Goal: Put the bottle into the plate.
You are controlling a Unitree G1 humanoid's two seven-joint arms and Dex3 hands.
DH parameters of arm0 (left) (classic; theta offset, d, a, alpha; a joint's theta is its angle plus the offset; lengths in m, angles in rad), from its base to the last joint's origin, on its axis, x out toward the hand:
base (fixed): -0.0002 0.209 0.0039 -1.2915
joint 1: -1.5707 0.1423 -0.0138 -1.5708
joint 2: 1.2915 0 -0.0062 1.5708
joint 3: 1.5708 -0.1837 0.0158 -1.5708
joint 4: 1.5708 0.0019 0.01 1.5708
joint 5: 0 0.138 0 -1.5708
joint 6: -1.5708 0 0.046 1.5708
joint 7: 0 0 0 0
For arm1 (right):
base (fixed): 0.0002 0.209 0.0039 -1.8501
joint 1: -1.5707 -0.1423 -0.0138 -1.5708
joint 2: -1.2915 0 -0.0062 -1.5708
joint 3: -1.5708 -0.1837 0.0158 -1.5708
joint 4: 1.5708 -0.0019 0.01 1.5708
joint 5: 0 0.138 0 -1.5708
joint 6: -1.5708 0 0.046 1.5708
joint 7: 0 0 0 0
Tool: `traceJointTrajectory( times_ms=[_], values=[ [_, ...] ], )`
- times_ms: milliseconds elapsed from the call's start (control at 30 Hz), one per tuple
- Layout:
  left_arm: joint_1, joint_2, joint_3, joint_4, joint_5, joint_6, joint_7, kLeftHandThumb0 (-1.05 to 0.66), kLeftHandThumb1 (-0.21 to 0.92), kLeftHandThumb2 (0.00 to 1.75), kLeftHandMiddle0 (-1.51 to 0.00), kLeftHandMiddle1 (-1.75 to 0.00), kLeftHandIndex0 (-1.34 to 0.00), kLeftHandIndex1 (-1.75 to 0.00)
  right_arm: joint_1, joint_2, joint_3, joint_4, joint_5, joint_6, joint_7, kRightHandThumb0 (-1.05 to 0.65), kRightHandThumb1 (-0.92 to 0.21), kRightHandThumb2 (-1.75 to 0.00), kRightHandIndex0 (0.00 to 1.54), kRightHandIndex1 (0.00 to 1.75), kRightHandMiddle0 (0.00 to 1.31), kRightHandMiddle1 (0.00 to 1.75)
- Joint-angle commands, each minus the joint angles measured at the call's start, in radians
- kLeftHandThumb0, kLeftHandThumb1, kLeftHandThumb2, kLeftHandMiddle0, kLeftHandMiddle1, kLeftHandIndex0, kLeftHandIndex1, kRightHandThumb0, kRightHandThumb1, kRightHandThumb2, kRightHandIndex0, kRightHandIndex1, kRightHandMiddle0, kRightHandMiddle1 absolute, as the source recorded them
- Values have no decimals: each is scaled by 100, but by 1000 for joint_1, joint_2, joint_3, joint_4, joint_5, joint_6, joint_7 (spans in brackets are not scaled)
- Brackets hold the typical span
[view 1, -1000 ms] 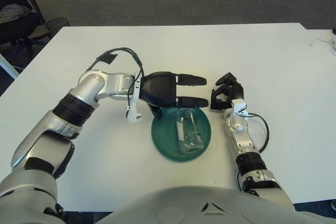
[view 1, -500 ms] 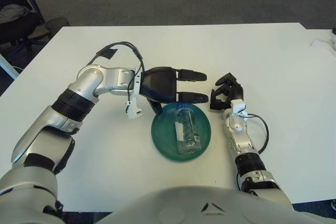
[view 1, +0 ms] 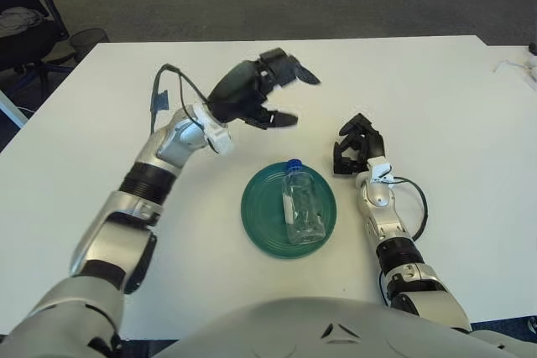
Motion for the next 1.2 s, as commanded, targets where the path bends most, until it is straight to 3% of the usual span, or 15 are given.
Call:
traceJointTrajectory(
  times_ms=[0,167,300,700,1033,1167],
  values=[
    [99,-107,157,-31,-172,180,117,-43,47,111,-92,-173,-49,-174,59,7,-18,86,40,53,30,0,-4,-162,82,170,59,175],
    [155,-153,212,-102,-226,292,124,-43,44,115,-106,-174,-51,-175,58,7,-21,92,48,43,40,0,-3,-163,83,170,60,175],
    [182,-174,232,-129,-256,336,107,-43,43,117,-108,-175,-51,-175,61,8,-24,93,45,33,39,0,-2,-164,83,170,61,175],
    [212,-210,258,12,-235,281,122,-44,40,120,-112,-175,-54,-175,65,11,-33,91,60,37,67,0,-3,-163,84,168,61,175],
    [285,-247,240,221,-198,196,136,-45,38,124,-114,-175,-56,-175,68,13,-27,85,46,27,44,0,-3,-164,83,170,61,175],
    [313,-246,227,283,-173,222,135,-45,37,124,-114,-175,-56,-175,71,11,-19,76,38,30,39,0,-3,-164,82,172,61,175]
  ],
)
